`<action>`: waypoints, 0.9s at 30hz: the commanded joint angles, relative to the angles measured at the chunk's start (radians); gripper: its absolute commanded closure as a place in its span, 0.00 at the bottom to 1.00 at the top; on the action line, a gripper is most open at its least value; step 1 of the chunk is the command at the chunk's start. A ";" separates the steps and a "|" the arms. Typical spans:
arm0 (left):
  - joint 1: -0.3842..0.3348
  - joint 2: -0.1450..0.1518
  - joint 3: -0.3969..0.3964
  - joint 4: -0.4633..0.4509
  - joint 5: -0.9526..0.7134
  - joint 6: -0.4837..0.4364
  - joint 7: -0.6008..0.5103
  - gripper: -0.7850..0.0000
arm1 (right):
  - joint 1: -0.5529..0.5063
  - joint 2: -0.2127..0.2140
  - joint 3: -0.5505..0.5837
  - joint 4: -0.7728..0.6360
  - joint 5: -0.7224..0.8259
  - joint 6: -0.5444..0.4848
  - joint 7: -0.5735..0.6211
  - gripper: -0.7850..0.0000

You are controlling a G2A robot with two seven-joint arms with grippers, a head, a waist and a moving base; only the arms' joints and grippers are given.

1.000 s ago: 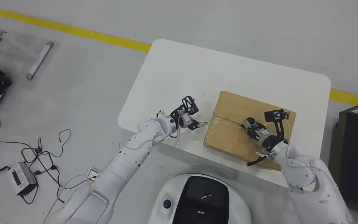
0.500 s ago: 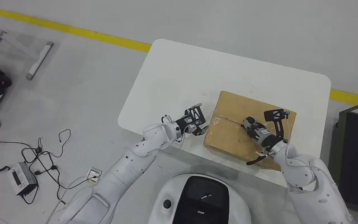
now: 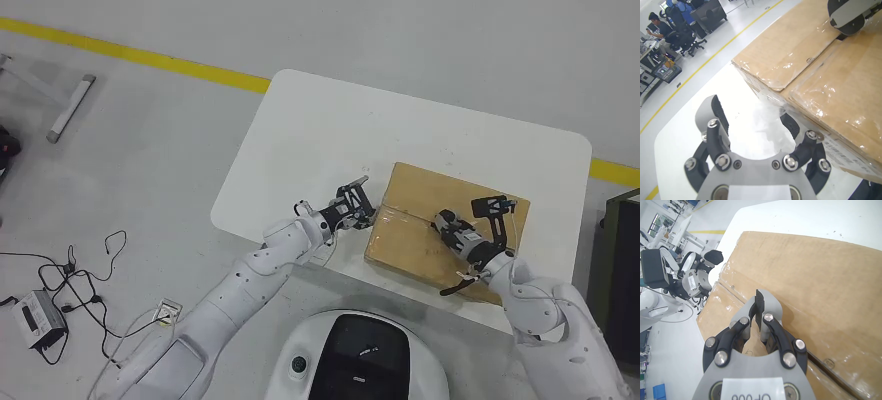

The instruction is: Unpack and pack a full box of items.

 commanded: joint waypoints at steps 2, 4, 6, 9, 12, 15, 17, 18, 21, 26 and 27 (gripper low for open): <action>0.015 0.002 -0.011 -0.018 0.008 0.034 0.023 1.00 | 0.003 0.000 -0.002 0.002 0.000 -0.001 0.001 1.00; 0.030 0.005 -0.025 -0.035 0.002 0.054 0.036 1.00 | 0.004 0.000 -0.004 0.003 0.000 -0.001 0.002 1.00; 0.042 0.009 -0.033 -0.054 0.018 0.067 0.042 1.00 | 0.006 0.000 -0.005 0.004 0.000 -0.002 0.002 1.00; 0.059 0.014 -0.050 -0.079 0.026 0.082 0.043 1.00 | 0.007 0.000 -0.008 0.003 -0.003 -0.002 0.003 1.00; 0.075 0.017 -0.067 -0.102 0.030 0.104 0.045 1.00 | 0.007 0.000 -0.010 0.003 -0.004 -0.001 0.000 1.00; 0.082 0.018 -0.076 -0.119 0.030 0.112 0.042 1.00 | 0.008 0.000 -0.014 0.003 -0.002 0.003 0.000 1.00; 0.085 0.018 -0.078 -0.134 0.032 0.120 0.046 1.00 | 0.009 0.000 -0.017 0.003 -0.002 0.002 0.001 1.00; 0.088 0.018 -0.080 -0.144 0.033 0.128 0.050 1.00 | 0.010 0.000 -0.018 0.002 -0.002 0.003 0.000 1.00; 0.098 0.018 -0.087 -0.171 0.040 0.143 0.054 0.88 | 0.010 0.000 -0.019 0.002 -0.004 0.005 -0.002 1.00; 0.118 0.021 -0.098 -0.219 0.054 0.146 0.048 0.58 | 0.010 -0.001 -0.025 0.004 -0.008 0.010 -0.002 1.00; 0.122 0.022 -0.100 -0.225 0.064 0.153 0.046 0.54 | 0.011 -0.001 -0.026 0.005 -0.009 0.013 -0.003 1.00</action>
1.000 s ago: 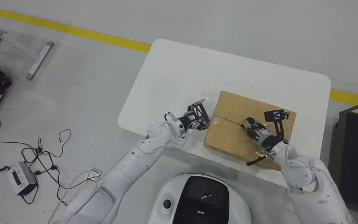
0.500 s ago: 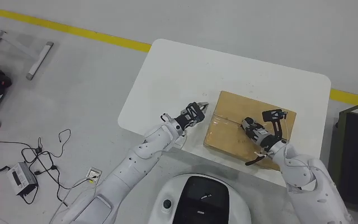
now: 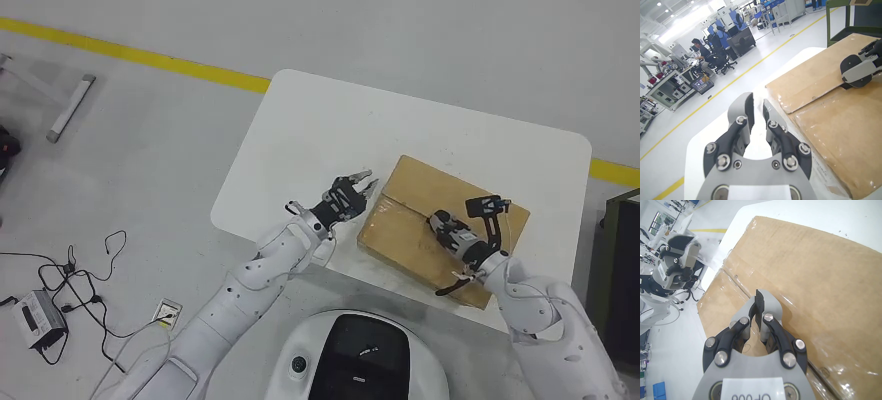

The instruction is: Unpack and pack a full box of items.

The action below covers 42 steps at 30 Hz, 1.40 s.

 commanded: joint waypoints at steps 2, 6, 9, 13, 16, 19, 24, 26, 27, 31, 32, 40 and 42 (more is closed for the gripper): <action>0.010 0.001 -0.007 -0.014 0.009 0.016 0.000 0.04 | 0.003 -0.001 -0.004 0.004 -0.001 0.006 -0.003 1.00; 0.013 -0.001 -0.014 -0.031 0.006 0.041 -0.002 0.00 | 0.009 -0.002 -0.012 0.008 -0.004 0.014 -0.006 1.00; 0.007 -0.006 -0.012 -0.041 0.013 0.069 0.003 0.00 | 0.012 -0.003 -0.013 0.005 -0.001 0.019 -0.011 1.00; -0.010 -0.012 0.000 -0.039 0.047 0.114 0.014 0.00 | 0.008 -0.002 -0.009 -0.005 0.002 0.022 -0.011 1.00; -0.029 -0.020 0.012 -0.034 0.063 0.155 0.021 0.00 | 0.006 -0.001 -0.006 -0.009 -0.001 0.021 -0.010 1.00; -0.047 -0.029 0.021 -0.023 0.053 0.174 0.021 0.00 | 0.005 -0.001 -0.005 -0.010 -0.001 0.019 -0.008 1.00; -0.084 -0.047 0.031 -0.014 0.000 0.184 0.017 0.00 | 0.001 -0.001 -0.004 -0.014 -0.002 0.021 -0.012 1.00; -0.097 -0.053 0.036 -0.014 -0.031 0.165 0.014 0.00 | -0.001 0.000 0.003 -0.023 0.001 0.023 -0.016 1.00; -0.102 -0.056 0.039 -0.012 -0.042 0.153 0.013 0.00 | -0.003 0.000 0.007 -0.028 0.003 0.024 -0.018 1.00; -0.110 -0.065 0.051 0.001 -0.079 0.108 0.014 0.00 | -0.012 0.003 0.032 -0.050 0.014 0.026 -0.015 1.00; -0.112 -0.067 0.055 0.005 -0.084 0.097 0.016 0.00 | -0.016 0.004 0.042 -0.058 0.017 0.025 -0.009 1.00; -0.112 -0.074 0.067 0.014 -0.088 0.036 0.036 0.00 | -0.060 0.013 0.115 -0.101 0.030 0.022 -0.003 0.93; -0.109 -0.075 0.069 0.014 -0.092 0.018 0.034 0.00 | -0.076 0.015 0.140 -0.110 0.037 0.029 -0.008 0.90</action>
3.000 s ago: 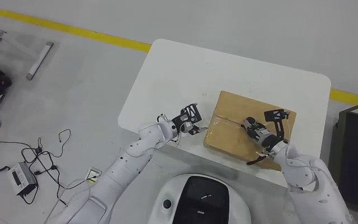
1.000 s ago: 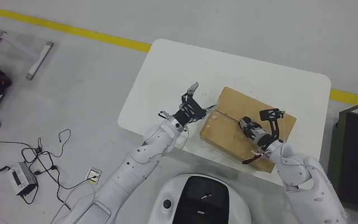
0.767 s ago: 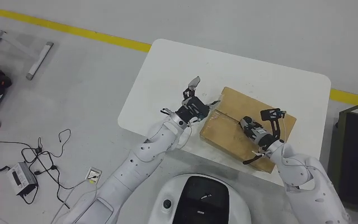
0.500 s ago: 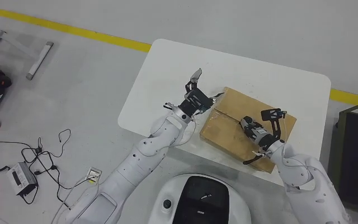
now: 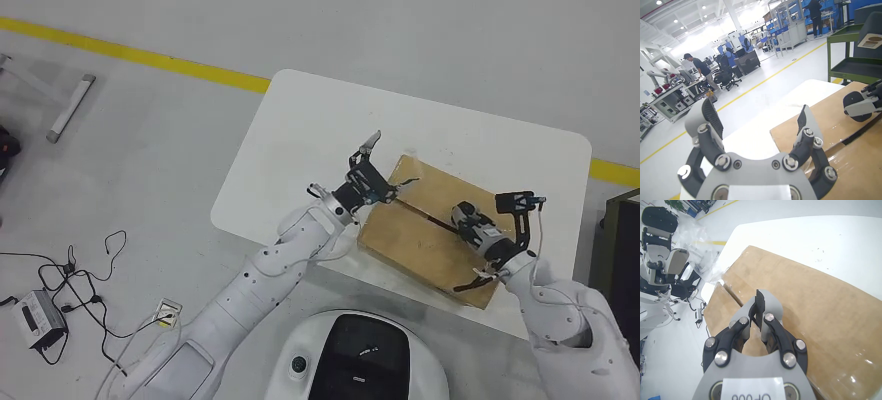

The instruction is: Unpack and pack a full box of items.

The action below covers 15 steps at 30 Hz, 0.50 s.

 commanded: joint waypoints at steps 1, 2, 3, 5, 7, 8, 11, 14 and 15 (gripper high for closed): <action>0.004 -0.001 0.003 0.000 -0.005 -0.018 -0.004 0.00 | -0.014 0.002 0.021 -0.009 0.006 0.004 -0.002 0.87; 0.006 -0.002 0.004 -0.001 -0.011 -0.027 -0.007 0.00 | -0.022 0.003 0.032 -0.013 0.010 0.005 -0.003 0.86; 0.008 -0.003 0.005 -0.002 -0.019 -0.037 -0.011 0.00 | -0.029 0.004 0.044 -0.018 0.012 0.008 -0.003 0.86; 0.013 -0.005 0.008 -0.006 -0.039 -0.063 -0.018 0.00 | -0.039 0.005 0.063 -0.025 0.020 0.008 -0.004 0.86; 0.016 -0.007 0.014 -0.009 -0.046 -0.085 -0.026 0.00 | -0.046 0.007 0.082 -0.032 0.025 0.015 -0.008 0.86; 0.018 -0.008 0.017 -0.009 -0.055 -0.098 -0.030 0.00 | -0.052 0.007 0.092 -0.037 0.029 0.019 -0.009 0.87; 0.021 -0.010 0.027 -0.012 -0.059 -0.137 -0.045 0.00 | -0.063 0.009 0.119 -0.044 0.042 0.024 -0.011 0.83; 0.024 -0.011 0.031 -0.016 -0.068 -0.176 -0.061 0.00 | -0.071 0.010 0.139 -0.044 0.048 0.022 -0.013 0.78; 0.024 -0.011 0.031 -0.016 -0.072 -0.190 -0.069 0.00 | -0.073 0.011 0.143 -0.043 0.052 0.022 -0.015 0.78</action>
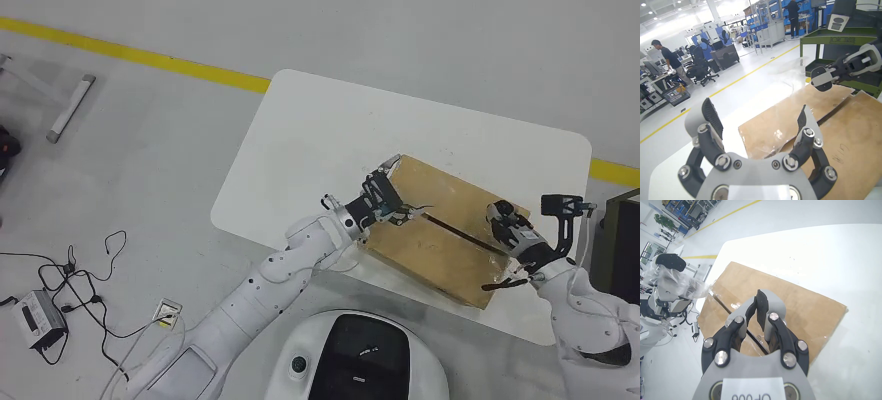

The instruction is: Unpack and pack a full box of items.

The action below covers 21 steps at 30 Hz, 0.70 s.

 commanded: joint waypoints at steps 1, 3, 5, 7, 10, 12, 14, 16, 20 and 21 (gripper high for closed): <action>0.002 0.000 0.000 0.000 -0.018 -0.035 -0.019 0.00 | -0.003 0.000 0.008 0.002 0.004 0.001 -0.001 0.77; 0.003 -0.001 -0.005 -0.003 -0.050 -0.071 -0.047 0.00 | -0.005 0.001 0.013 0.002 0.007 0.003 -0.004 0.76; 0.003 0.000 -0.009 -0.009 -0.058 -0.096 -0.069 0.00 | -0.006 0.001 0.018 0.005 0.010 0.004 -0.007 0.76; 0.009 0.003 -0.015 -0.019 -0.064 -0.119 -0.082 0.00 | -0.009 0.001 0.027 0.006 0.018 0.005 -0.010 0.77; 0.020 0.009 -0.032 -0.039 -0.071 -0.151 -0.102 0.00 | -0.012 0.002 0.042 0.013 0.026 -0.002 -0.012 0.77; 0.031 0.014 -0.048 -0.055 -0.083 -0.174 -0.118 0.00 | -0.014 0.003 0.048 0.015 0.029 -0.006 -0.013 0.75; 0.045 0.019 -0.071 -0.074 -0.124 -0.207 -0.147 0.00 | -0.017 0.003 0.052 0.014 0.036 -0.010 -0.012 0.77; 0.060 0.025 -0.099 -0.096 -0.180 -0.241 -0.190 0.00 | -0.021 0.003 0.050 0.013 0.042 -0.014 -0.012 0.76; 0.091 0.032 -0.181 -0.132 -0.412 -0.277 -0.352 0.00 | -0.020 0.002 0.032 0.018 0.043 -0.018 -0.016 0.78; 0.098 0.035 -0.204 -0.151 -0.460 -0.276 -0.383 0.00 | -0.019 0.001 0.027 0.017 0.043 -0.019 -0.018 0.78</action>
